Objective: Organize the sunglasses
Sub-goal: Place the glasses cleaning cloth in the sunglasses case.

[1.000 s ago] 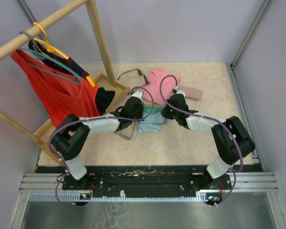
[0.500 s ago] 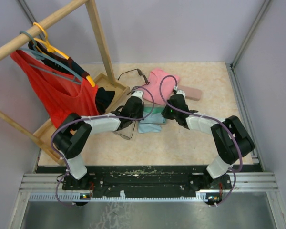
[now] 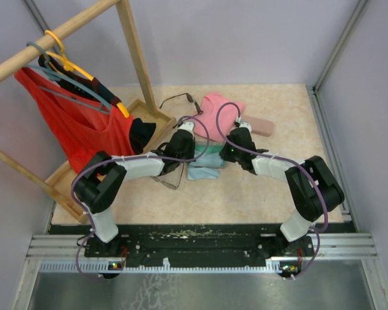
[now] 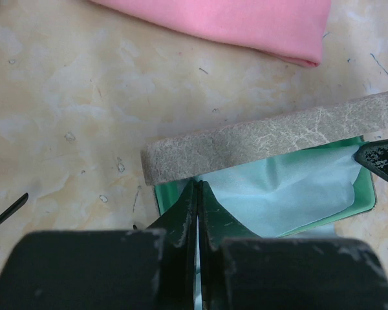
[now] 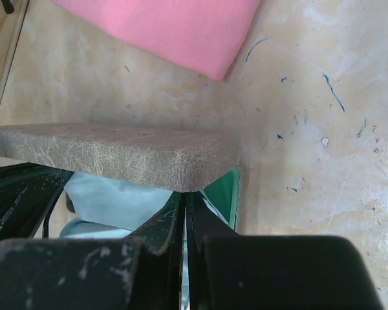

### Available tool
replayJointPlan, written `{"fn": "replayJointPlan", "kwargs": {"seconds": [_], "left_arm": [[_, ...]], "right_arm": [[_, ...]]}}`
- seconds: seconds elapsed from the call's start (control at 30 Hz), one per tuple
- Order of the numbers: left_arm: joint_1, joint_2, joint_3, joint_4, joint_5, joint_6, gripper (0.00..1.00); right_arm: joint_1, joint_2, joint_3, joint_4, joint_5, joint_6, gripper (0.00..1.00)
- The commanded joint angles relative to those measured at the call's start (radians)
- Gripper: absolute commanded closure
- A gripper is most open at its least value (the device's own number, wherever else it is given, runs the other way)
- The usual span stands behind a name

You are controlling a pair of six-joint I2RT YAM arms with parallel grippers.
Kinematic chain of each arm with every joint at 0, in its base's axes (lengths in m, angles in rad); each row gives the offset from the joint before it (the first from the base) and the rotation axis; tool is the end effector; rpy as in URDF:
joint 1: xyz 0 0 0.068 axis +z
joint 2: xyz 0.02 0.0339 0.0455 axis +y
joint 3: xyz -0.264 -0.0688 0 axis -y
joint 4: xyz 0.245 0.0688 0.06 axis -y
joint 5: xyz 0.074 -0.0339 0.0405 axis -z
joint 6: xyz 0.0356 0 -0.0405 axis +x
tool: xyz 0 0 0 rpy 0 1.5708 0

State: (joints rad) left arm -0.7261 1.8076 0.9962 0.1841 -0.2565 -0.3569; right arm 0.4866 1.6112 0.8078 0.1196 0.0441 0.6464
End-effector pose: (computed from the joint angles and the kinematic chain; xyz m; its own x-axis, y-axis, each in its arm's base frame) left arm 0.2916 -0.2468 0.1701 -0.5820 0.0648 -0.8106 0.3045 0.9417 -0.1433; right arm 0.2914 0.1524 0.1734 -0.7090 0.3057 -0.6356 -0.0125 0.8956 0.4447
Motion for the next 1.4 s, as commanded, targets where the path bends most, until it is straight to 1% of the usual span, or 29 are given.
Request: {"fn": "replayJointPlan", "kwargs": {"seconds": [0.0,0.57,0.7,0.9,1.03,1.23,1.37], "left_arm": [[0.007,0.018,0.03,0.038,0.021,0.015,0.99],[0.008,0.024,0.019,0.037,0.015,0.018,0.99],[0.008,0.025,0.015,0.037,0.016,0.017,0.98],[0.008,0.032,0.018,0.036,0.011,0.018,0.92],[0.008,0.033,0.018,0.035,0.005,0.018,0.84],[0.008,0.028,0.013,0.033,-0.006,0.018,0.79],[0.008,0.021,0.009,0.028,-0.023,0.015,0.75]], "right_arm": [[-0.014,-0.009,0.047,0.037,0.02,-0.014,1.0],[-0.019,-0.001,0.05,0.038,0.007,-0.014,1.0],[-0.019,0.004,0.05,0.039,0.008,-0.014,1.0],[-0.019,0.005,0.051,0.041,0.007,-0.017,1.0],[-0.019,0.007,0.052,0.043,0.003,-0.017,1.0],[-0.018,0.005,0.053,0.046,-0.001,-0.017,0.91],[-0.019,0.0,0.05,0.044,-0.001,-0.018,0.82]]}}
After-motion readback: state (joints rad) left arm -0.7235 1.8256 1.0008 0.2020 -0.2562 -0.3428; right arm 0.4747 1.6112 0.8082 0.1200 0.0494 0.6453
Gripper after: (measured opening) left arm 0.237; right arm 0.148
